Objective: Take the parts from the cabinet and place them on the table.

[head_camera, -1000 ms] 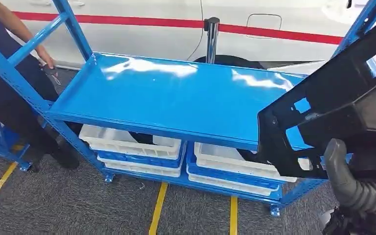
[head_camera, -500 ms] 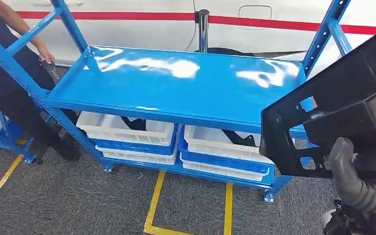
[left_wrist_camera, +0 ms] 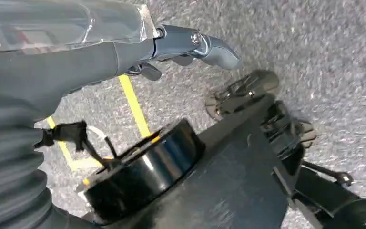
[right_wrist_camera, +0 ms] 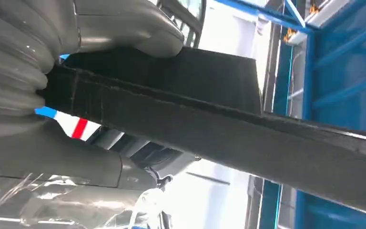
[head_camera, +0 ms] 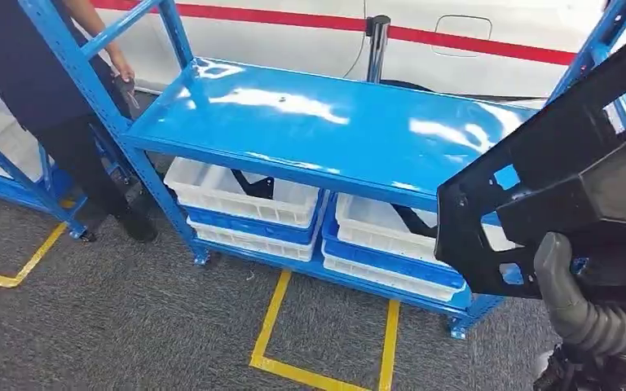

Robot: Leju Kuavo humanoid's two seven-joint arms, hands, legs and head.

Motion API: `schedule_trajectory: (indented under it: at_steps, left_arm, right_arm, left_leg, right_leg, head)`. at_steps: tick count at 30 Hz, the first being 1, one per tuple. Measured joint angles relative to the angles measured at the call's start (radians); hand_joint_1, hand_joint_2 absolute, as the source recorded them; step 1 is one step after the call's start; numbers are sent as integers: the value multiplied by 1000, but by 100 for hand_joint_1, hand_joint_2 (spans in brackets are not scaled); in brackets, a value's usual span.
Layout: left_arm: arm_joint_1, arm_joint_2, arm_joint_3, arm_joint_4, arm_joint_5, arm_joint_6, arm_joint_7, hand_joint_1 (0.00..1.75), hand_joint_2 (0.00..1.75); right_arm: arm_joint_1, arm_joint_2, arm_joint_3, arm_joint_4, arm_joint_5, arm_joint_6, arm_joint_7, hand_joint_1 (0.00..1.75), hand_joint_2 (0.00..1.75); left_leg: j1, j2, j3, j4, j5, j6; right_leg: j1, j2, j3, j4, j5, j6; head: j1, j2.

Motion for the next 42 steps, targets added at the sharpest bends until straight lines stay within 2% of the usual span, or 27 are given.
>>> schedule_trajectory:
  at_steps: [1, 2, 3, 4, 6, 8, 9, 12, 13, 14, 16, 17, 18, 19, 23, 25, 27, 28, 29, 31, 32, 33, 34, 37, 38, 40, 42]
  left_arm:
    - [1, 0, 0, 0, 1, 0, 0, 0, 175]
    - [0, 0, -1, 0, 2, 0, -1, 0, 175]
    - [-1, 1, -2, 0, 5, 0, -4, 0, 175]
    - [-6, 0, -4, 0, 7, 0, -5, 0, 175]
    - [-5, 0, -5, 0, 13, 0, -9, 0, 175]
    - [1, 2, -5, 0, 16, 0, -10, 0, 175]
    - [3, 1, -5, 0, 18, 0, -12, 0, 175]
    - [3, 1, -5, 0, 23, 0, -16, 0, 175]
    - [3, 1, -5, 0, 29, 0, -16, 0, 175]
    - [3, 1, -5, 0, 31, 0, -18, 0, 175]
    - [5, 2, -5, 0, 35, 0, -17, 0, 175]
    - [6, 2, -5, 0, 37, 1, -17, 0, 175]
    - [6, 3, -5, 0, 39, 2, -17, 0, 175]
    - [2, 3, -5, 0, 39, 9, -13, 0, 175]
    - [3, 4, -5, 0, 39, 69, 56, 0, 175]
    - [0, 6, -6, 0, 27, 126, 130, 0, 175]
    - [-4, 6, -11, 0, 16, 167, 203, 0, 175]
    - [-8, 6, -13, 0, 15, 174, 222, 0, 175]
    - [-9, 6, -17, 0, 15, 179, 234, 0, 175]
    - [-14, 6, -24, 0, 13, 180, 254, 0, 175]
    - [-18, 6, -26, 0, 11, 181, 272, 0, 175]
    - [-21, 6, -28, 0, 7, 181, 293, 0, 175]
    - [-29, 6, -31, 0, 5, 181, 315, 0, 175]
    - [-32, 8, -32, 0, 8, 178, 358, 0, 175]
    - [-36, 11, -32, 0, 12, 177, 368, 0, 175]
    - [-37, 12, -32, 0, 14, 175, 386, 0, 175]
    - [-49, 14, -32, 0, 14, 175, 393, 0, 175]
  right_arm:
    - [0, 0, 0, 0, -2, 0, -2, 175, 175]
    - [0, 0, -1, 0, -4, 0, -4, 175, 175]
    - [5, 0, -1, 0, -10, -2, -6, 175, 175]
    - [6, 0, -2, 0, -14, -3, -9, 175, 175]
    - [10, 0, -8, 0, -23, -8, -13, 175, 175]
    - [10, 0, -10, 0, -27, -11, -16, 175, 175]
    - [11, 0, -11, 0, -31, -12, -17, 175, 175]
    - [23, 1, -16, 0, -37, -22, -25, 175, 175]
    - [28, 1, -20, 0, -42, -26, -28, 175, 175]
    - [36, 1, -23, 0, -45, -29, -31, 175, 175]
    - [42, 2, -27, 0, -52, -32, -34, 175, 175]
    - [45, 2, -29, 0, -54, -34, -37, 175, 175]
    - [49, 2, -34, 0, -55, -35, -39, 175, 175]
    - [53, 2, -36, 0, -56, -35, -41, 175, 175]
    - [62, 3, -37, 0, -57, -34, -52, 175, 175]
    - [65, 3, -41, 0, -56, -37, -56, 175, 175]
    - [68, 3, -42, 0, -55, -42, -58, 175, 175]
    - [70, 3, -42, 0, -55, -42, -58, 175, 175]
    - [73, 3, -42, 0, -55, -45, -58, 175, 175]
    - [74, 4, -42, 0, -55, -47, -58, 175, 175]
    - [74, 4, -44, 0, -55, -49, -57, 175, 175]
    - [74, 4, -47, 0, -55, -50, -56, 175, 175]
    - [74, 4, -51, 0, -55, -52, -55, 175, 175]
    - [74, 4, -61, -1, -59, -62, -48, 175, 175]
    - [73, 5, -61, -1, -61, -63, -46, 175, 175]
    - [69, 5, -66, -2, -63, -63, -41, 175, 175]
    - [68, 5, -69, -3, -66, -64, -36, 175, 175]
  left_leg:
    - [3, -10, 1, 3, 0, -1]
    - [6, -22, 0, 9, -2, -5]
    - [3, -29, -10, 17, -8, -14]
    - [2, -38, -23, 35, -8, -17]
    - [6, -58, -35, 29, -1, -28]
    - [11, -69, -44, 39, -8, -33]
    - [8, -35, -61, 74, -30, -42]
    - [18, 0, -185, 317, -129, -60]
    - [21, 2, -217, 374, -137, -63]
    - [23, 2, -221, 372, -123, -63]
    - [24, 14, -159, 234, -44, -59]
    - [23, 33, -110, 135, 0, -53]
    - [15, 93, -72, 50, 15, -47]
    - [0, 99, -72, 42, 8, -42]
    - [2, 52, -66, 36, 14, -21]
    - [7, 30, -65, 33, 20, -8]
    - [5, 7, -64, 34, 21, -3]
    - [2, -8, -64, 34, 21, -1]
    - [0, -24, -62, 34, 21, 0]
    - [-2, -56, -56, 35, 20, 0]
    - [-2, -70, -52, 36, 18, 1]
    - [-1, -83, -53, 36, 17, 0]
    - [-11, -96, -58, 42, 14, -4]
    - [0, -128, -68, 37, 18, -16]
    - [-5, -138, -69, 41, 15, -20]
    - [-7, -38, -87, 99, -25, -37]
    - [2, 6, -166, 271, -107, -52]
  right_leg:
    - [-2, 6, 54, -86, 40, 2]
    - [-8, 31, 112, -193, 83, 8]
    - [-15, 82, 139, -242, 73, 10]
    - [-15, 82, 139, -260, 70, 1]
    - [-6, 62, 133, -252, 68, -11]
    - [-14, 34, 136, -257, 72, -23]
    - [-13, 25, 138, -258, 70, -29]
    - [-12, -9, 138, -258, 67, -36]
    - [-12, -21, 138, -258, 66, -36]
    - [-12, -31, 139, -258, 66, -36]
    - [-12, -50, 143, -258, 63, -33]
    - [-12, -57, 146, -258, 62, -31]
    - [-10, -64, 148, -259, 60, -27]
    - [-3, -73, 148, -258, 57, -21]
    - [-5, -104, 162, -265, 49, 3]
    - [-8, -31, 131, -187, -9, 2]
    - [-1, -4, 45, -10, -88, -2]
    - [2, -2, 10, 56, -103, -3]
    - [4, -1, -5, 74, -92, -5]
    - [6, 5, 36, -33, -11, -12]
    - [6, 23, 75, -127, 41, -17]
    - [5, 75, 108, -206, 80, -21]
    - [2, 96, 126, -246, 75, -27]
    - [6, 66, 131, -256, 68, -32]
    - [-3, 51, 135, -264, 71, -37]
    - [-4, 26, 144, -268, 69, -44]
    - [-4, -5, 148, -267, 65, -47]
  head:
    - [0, 0]
    - [0, 0]
    - [0, 0]
    - [-2, 0]
    - [-1, 0]
    - [0, 0]
    - [-2, 0]
    - [-3, 0]
    - [-3, 0]
    - [-3, 0]
    - [-3, 0]
    - [-3, 0]
    - [-3, 0]
    - [-3, 0]
    - [-2, 0]
    - [-2, 0]
    - [-1, 0]
    - [-2, 0]
    - [-2, 0]
    - [-2, 0]
    - [-2, 0]
    - [-2, 0]
    - [-2, 0]
    - [-2, 0]
    - [-2, 0]
    - [-5, 0]
    - [-5, 0]
